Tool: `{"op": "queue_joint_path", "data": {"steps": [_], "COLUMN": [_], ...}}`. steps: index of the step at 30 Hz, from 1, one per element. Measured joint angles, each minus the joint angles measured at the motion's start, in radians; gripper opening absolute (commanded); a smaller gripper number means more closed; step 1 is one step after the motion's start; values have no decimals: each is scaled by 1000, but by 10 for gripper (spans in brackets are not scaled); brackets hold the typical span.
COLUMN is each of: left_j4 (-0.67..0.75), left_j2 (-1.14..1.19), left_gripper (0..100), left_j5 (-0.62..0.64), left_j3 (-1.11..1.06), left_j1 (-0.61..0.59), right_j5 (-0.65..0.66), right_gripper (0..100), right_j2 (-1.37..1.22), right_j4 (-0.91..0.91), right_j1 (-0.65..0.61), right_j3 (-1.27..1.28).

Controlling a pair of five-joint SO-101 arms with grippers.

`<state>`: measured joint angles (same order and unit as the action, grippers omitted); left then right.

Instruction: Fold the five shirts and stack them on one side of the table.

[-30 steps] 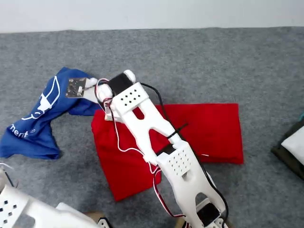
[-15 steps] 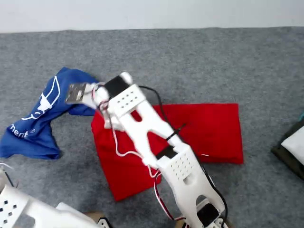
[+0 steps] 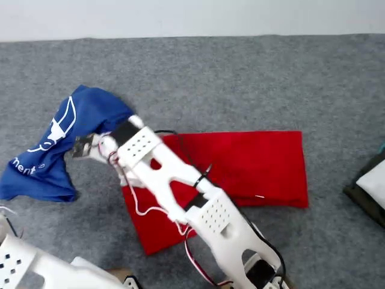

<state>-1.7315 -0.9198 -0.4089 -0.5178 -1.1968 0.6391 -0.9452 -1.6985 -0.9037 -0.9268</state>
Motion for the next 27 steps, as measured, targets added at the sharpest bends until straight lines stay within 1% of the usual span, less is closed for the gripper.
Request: {"op": "queue_joint_path", "data": {"steps": [3,7,13,15,18,22,27], "left_j4": [0,0,0,0,0,0,0], "left_j2": [0,0,0,0,0,0,0], "left_gripper": [3,3,3,3,3,3,3], "left_j5": [0,0,0,0,0,0,0], "left_j3": [0,0,0,0,0,0,0], "left_j1": [0,0,0,0,0,0,0], "right_j5": [0,0,0,0,0,0,-20], "right_gripper": [9,9,9,9,9,9,9], "right_j2": [-2,3,112,153,219,333,514], "right_j4": [-15,-25,-52,-52,-52,-52,-52], "right_j1": [-31,-35,-34,-12,40,98,92], "right_j3": [0,0,17,43,115,275,534]}}
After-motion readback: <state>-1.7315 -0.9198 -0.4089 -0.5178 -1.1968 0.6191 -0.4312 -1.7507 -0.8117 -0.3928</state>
